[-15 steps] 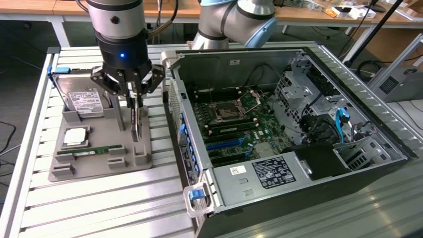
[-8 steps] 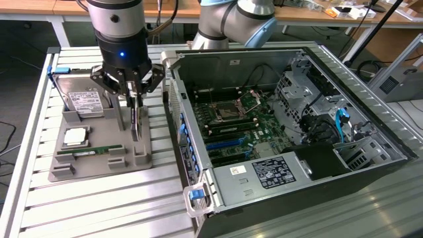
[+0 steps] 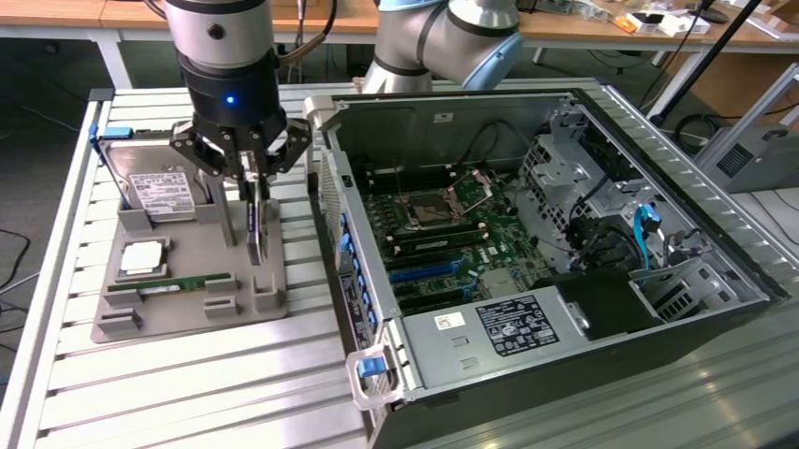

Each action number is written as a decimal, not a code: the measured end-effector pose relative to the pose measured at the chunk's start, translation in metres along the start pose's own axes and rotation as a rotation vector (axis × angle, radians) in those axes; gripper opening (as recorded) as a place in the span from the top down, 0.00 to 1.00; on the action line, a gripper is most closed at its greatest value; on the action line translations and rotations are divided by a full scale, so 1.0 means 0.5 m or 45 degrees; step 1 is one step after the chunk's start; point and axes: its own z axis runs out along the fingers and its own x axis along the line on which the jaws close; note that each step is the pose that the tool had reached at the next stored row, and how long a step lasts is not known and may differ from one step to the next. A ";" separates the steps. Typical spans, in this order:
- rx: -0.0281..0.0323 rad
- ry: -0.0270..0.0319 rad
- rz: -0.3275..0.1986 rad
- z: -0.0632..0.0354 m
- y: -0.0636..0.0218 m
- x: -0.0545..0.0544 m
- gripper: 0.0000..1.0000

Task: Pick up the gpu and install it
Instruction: 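Pick up the gpu and move the gpu toward the slot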

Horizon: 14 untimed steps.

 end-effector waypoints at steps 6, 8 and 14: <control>0.0000 0.0001 0.000 -0.003 0.000 0.000 0.73; 0.0000 0.0001 0.000 -0.004 0.000 0.000 0.73; -0.0001 0.0001 0.000 -0.006 0.000 0.000 0.73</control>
